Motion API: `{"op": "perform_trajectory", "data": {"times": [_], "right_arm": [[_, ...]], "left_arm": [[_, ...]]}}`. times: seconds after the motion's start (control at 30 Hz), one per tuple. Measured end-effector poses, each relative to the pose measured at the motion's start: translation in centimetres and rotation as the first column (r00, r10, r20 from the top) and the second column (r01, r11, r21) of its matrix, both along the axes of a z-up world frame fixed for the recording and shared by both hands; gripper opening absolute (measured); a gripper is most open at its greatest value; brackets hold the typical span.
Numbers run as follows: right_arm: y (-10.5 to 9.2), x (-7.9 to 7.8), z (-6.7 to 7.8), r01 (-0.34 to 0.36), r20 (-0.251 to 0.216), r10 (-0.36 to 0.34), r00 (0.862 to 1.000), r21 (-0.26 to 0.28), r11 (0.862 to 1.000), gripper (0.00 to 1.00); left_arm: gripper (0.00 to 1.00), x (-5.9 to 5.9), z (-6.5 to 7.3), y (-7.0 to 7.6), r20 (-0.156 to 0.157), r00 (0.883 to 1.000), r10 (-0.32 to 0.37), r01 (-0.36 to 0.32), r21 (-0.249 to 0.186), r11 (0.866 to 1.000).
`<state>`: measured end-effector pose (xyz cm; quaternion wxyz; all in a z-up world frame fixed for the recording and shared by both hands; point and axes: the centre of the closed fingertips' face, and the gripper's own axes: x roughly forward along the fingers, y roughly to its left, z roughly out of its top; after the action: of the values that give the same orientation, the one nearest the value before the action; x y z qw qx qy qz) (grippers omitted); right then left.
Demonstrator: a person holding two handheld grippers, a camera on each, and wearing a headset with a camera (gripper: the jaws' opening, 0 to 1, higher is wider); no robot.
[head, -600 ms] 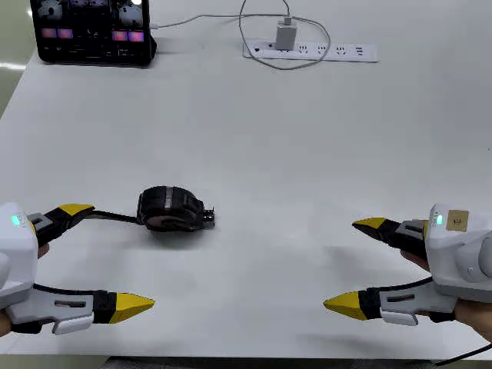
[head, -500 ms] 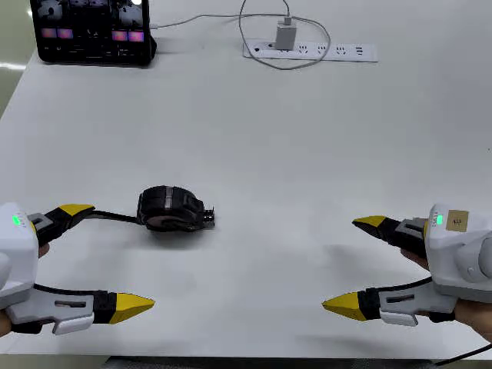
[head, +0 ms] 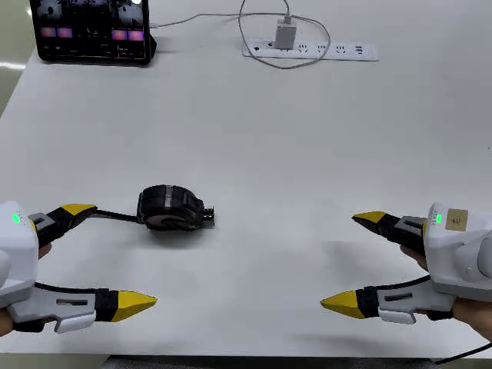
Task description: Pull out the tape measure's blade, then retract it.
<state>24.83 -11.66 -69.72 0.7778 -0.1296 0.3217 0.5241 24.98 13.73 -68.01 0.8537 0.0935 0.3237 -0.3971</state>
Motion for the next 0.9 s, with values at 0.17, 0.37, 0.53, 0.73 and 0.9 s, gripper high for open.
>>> {"op": "perform_trajectory", "data": {"times": [0.17, 0.37, 0.53, 0.73, 0.9], "right_arm": [[0.07, 0.0, -0.04, -0.001, -0.004, 0.001, 1.0, 0.0, 1.0, 0.81], [0.23, 0.1, 0.02, -0.002, -0.004, 0.002, 1.0, 0.0, 1.0, 0.82], [0.33, 0.31, 0.03, -0.006, -0.001, 0.006, 1.0, 0.0, 1.0, 0.82], [0.32, 0.68, 0.09, -0.009, 0.005, 0.009, 1.0, -0.006, 1.0, 0.82], [0.3, 0.79, 0.06, -0.011, 0.005, 0.011, 1.0, -0.008, 1.0, 0.82]], "left_arm": [[0.95, 0.14, 0.16, 0.12, 0.006, 1.0, 0.006, -0.006, -0.002, 1.0], [0.95, 0.19, 0.2, 0.12, 0.005, 1.0, 0.005, -0.005, -0.001, 1.0], [0.95, 0.46, 0.33, 0.14, 0.011, 1.0, 0.009, -0.009, -0.002, 1.0], [0.93, 0.66, 0.41, 0.06, 0.011, 1.0, 0.006, -0.006, -0.004, 1.0], [0.91, 0.86, 0.57, -0.06, 0.019, 1.0, 0.003, -0.002, -0.012, 1.0]]}}
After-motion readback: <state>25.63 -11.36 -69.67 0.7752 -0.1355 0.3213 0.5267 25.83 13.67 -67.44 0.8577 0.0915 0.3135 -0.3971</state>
